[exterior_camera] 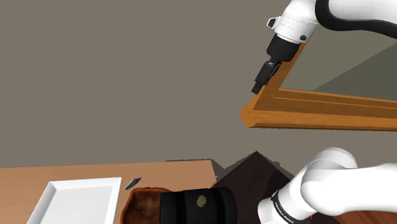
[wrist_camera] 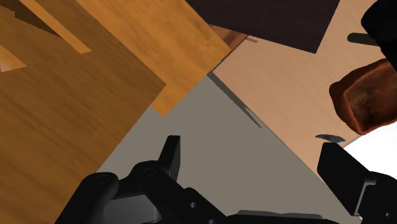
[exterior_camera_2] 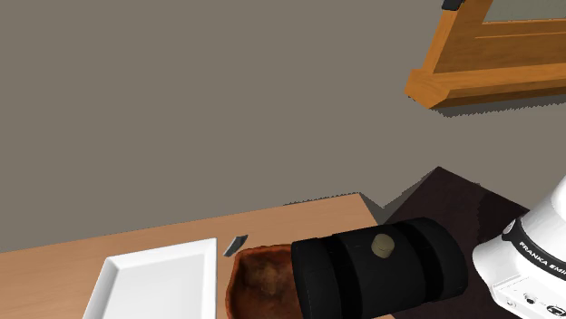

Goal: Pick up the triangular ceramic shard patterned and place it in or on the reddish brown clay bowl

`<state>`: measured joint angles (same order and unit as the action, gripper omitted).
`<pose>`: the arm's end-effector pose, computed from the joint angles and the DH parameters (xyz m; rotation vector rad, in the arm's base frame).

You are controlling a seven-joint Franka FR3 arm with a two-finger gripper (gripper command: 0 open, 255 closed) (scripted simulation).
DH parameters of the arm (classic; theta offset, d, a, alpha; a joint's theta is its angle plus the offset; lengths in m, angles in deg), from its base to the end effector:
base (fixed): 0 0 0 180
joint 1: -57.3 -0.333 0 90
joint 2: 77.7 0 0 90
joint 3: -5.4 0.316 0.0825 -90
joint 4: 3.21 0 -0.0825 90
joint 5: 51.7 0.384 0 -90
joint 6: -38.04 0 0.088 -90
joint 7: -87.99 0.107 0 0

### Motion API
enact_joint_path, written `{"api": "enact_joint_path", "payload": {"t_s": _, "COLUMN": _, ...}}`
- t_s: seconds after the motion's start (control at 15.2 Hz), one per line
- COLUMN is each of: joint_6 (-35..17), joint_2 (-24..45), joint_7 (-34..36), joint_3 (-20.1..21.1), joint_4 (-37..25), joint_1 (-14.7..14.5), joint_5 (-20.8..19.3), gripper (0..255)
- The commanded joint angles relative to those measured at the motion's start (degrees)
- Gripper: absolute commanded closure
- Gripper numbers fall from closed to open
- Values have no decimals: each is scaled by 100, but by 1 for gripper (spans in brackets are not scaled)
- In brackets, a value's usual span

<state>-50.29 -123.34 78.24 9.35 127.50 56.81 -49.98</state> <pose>0.3000 0.0348 0.6255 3.0974 0.3579 0.0849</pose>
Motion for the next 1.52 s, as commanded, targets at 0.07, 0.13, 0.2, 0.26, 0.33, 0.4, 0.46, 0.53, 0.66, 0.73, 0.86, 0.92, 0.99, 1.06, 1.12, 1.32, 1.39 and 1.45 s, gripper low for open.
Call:
{"api": "enact_joint_path", "payload": {"t_s": 0.07, "joint_6": -119, "joint_2": 22, "joint_7": 132, "joint_3": 143, "joint_4": 89, "joint_1": -26, "joint_5": 37, "gripper": 0}}
{"api": "enact_joint_path", "payload": {"t_s": 0.13, "joint_6": -240, "joint_2": 53, "joint_7": 264, "joint_3": 287, "joint_4": 171, "joint_1": -51, "joint_5": 73, "gripper": 0}}
{"api": "enact_joint_path", "payload": {"t_s": 0.2, "joint_6": -361, "joint_2": 94, "joint_7": 398, "joint_3": 431, "joint_4": 246, "joint_1": -77, "joint_5": 107, "gripper": 0}}
{"api": "enact_joint_path", "payload": {"t_s": 0.26, "joint_6": -483, "joint_2": 145, "joint_7": 532, "joint_3": 576, "joint_4": 313, "joint_1": -102, "joint_5": 139, "gripper": 0}}
{"api": "enact_joint_path", "payload": {"t_s": 0.33, "joint_6": -606, "joint_2": 204, "joint_7": 666, "joint_3": 723, "joint_4": 373, "joint_1": -124, "joint_5": 169, "gripper": 0}}
{"api": "enact_joint_path", "payload": {"t_s": 0.4, "joint_6": -729, "joint_2": 274, "joint_7": 802, "joint_3": 870, "joint_4": 425, "joint_1": -145, "joint_5": 195, "gripper": 0}}
{"api": "enact_joint_path", "payload": {"t_s": 0.46, "joint_6": -854, "joint_2": 353, "joint_7": 940, "joint_3": 1017, "joint_4": 469, "joint_1": -165, "joint_5": 217, "gripper": 0}}
{"api": "enact_joint_path", "payload": {"t_s": 0.53, "joint_6": -978, "joint_2": 442, "joint_7": 1078, "joint_3": 1167, "joint_4": 506, "joint_1": -182, "joint_5": 236, "gripper": 0}}
{"api": "enact_joint_path", "payload": {"t_s": 0.66, "joint_6": -1227, "joint_2": 647, "joint_7": 1361, "joint_3": 1469, "joint_4": 555, "joint_1": -203, "joint_5": 258, "gripper": 0}}
{"api": "enact_joint_path", "payload": {"t_s": 0.73, "joint_6": -1351, "joint_2": 764, "joint_7": 1506, "joint_3": 1622, "joint_4": 568, "joint_1": -208, "joint_5": 260, "gripper": 0}}
{"api": "enact_joint_path", "payload": {"t_s": 0.86, "joint_6": -1597, "joint_2": 1027, "joint_7": 1805, "joint_3": 1933, "joint_4": 570, "joint_1": -205, "joint_5": 243, "gripper": 0}}
{"api": "enact_joint_path", "payload": {"t_s": 0.92, "joint_6": -1717, "joint_2": 1172, "joint_7": 1960, "joint_3": 2089, "joint_4": 559, "joint_1": -196, "joint_5": 221, "gripper": 0}}
{"api": "enact_joint_path", "payload": {"t_s": 0.99, "joint_6": -1836, "joint_2": 1327, "joint_7": 2121, "joint_3": 2247, "joint_4": 540, "joint_1": -183, "joint_5": 189, "gripper": 0}}
{"api": "enact_joint_path", "payload": {"t_s": 1.06, "joint_6": -1952, "joint_2": 1491, "joint_7": 2286, "joint_3": 2408, "joint_4": 512, "joint_1": -163, "joint_5": 146, "gripper": 0}}
{"api": "enact_joint_path", "payload": {"t_s": 1.12, "joint_6": -2065, "joint_2": 1664, "joint_7": 2456, "joint_3": 2571, "joint_4": 477, "joint_1": -136, "joint_5": 92, "gripper": 0}}
{"api": "enact_joint_path", "payload": {"t_s": 1.32, "joint_6": -2378, "joint_2": 2245, "joint_7": 3013, "joint_3": 3071, "joint_4": 321, "joint_1": -21, "joint_5": -159, "gripper": 0}}
{"api": "enact_joint_path", "payload": {"t_s": 1.39, "joint_6": -2471, "joint_2": 2462, "joint_7": 3218, "joint_3": 3240, "joint_4": 253, "joint_1": 27, "joint_5": -279, "gripper": 0}}
{"api": "enact_joint_path", "payload": {"t_s": 1.45, "joint_6": -2555, "joint_2": 2691, "joint_7": 3434, "joint_3": 3408, "joint_4": 175, "joint_1": 78, "joint_5": -419, "gripper": 0}}
